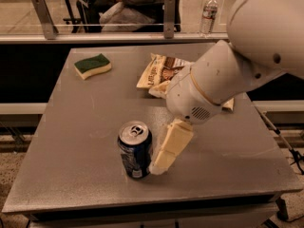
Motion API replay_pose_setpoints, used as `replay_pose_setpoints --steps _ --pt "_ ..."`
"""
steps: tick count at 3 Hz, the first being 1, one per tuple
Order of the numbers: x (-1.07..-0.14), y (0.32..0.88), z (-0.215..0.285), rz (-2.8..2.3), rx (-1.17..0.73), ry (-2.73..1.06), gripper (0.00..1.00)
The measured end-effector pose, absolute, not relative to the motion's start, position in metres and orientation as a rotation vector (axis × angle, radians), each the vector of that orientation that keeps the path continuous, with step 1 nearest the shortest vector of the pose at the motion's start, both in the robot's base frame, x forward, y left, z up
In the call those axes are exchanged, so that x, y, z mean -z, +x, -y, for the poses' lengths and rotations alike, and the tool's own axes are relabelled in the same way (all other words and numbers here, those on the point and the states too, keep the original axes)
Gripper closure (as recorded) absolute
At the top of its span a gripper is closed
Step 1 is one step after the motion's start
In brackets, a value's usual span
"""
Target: Pick pepsi can
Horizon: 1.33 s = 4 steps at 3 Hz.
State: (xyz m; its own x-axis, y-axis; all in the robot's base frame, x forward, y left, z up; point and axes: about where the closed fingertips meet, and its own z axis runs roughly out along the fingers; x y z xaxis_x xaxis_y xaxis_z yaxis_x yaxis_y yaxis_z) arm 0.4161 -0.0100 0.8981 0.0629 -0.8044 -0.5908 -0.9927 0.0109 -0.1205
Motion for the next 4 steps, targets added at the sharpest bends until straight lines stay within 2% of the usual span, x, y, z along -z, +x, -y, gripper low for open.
replay_pose_setpoints --steps 2,3,4 --pt "-0.893 0.404 -0.024 -1.710 -0.583 -1.883 0.00" --pt "-0.892 0.397 -0.035 -1.681 -0.611 -1.911 0.13" --pt "-0.894 0.392 -0.039 -1.664 -0.634 -1.931 0.36"
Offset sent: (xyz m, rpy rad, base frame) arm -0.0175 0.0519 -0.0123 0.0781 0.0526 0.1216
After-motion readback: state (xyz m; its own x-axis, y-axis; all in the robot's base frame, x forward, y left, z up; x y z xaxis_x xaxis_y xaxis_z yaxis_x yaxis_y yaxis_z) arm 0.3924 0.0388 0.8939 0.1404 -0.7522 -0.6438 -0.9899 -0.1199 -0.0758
